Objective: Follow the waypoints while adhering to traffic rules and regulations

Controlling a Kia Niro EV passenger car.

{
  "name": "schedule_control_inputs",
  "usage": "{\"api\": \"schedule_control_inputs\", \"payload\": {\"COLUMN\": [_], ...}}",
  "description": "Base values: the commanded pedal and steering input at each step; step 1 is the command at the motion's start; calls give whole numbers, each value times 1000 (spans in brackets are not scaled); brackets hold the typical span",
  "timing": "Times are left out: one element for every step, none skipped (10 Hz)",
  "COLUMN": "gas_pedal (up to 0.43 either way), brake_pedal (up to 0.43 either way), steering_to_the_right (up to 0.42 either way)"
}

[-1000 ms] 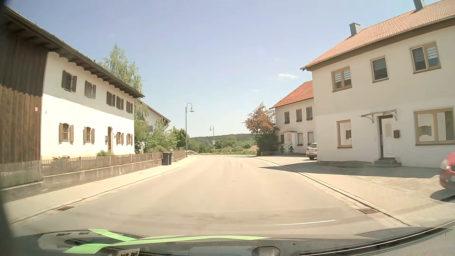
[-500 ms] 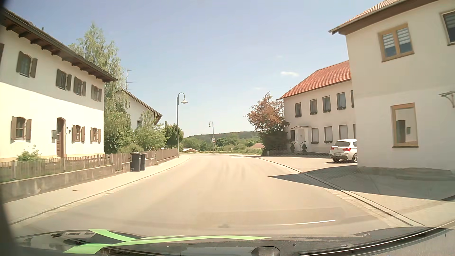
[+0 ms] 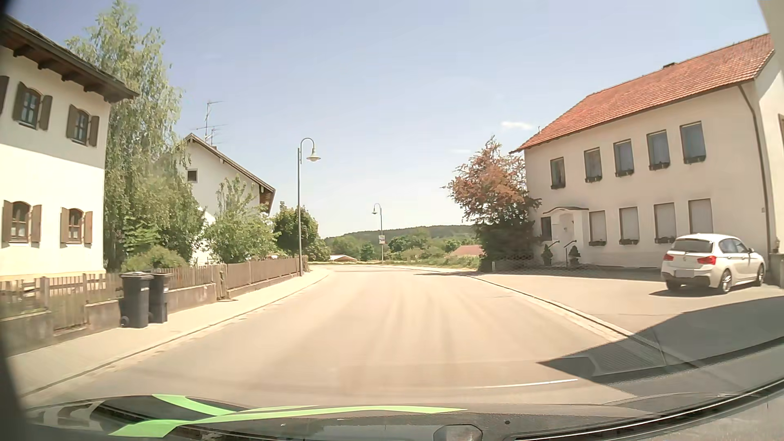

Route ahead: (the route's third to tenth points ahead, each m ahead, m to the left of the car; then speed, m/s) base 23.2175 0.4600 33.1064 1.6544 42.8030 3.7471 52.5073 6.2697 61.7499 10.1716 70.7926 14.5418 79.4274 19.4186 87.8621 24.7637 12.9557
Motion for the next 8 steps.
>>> {"api": "schedule_control_inputs", "payload": {"gas_pedal": [169,169,169,169,169,157,130,130], "brake_pedal": [0,0,0,0,0,0,0,0], "steering_to_the_right": [-25,-10,-6,-6,-6,-6,-8,-10]}}
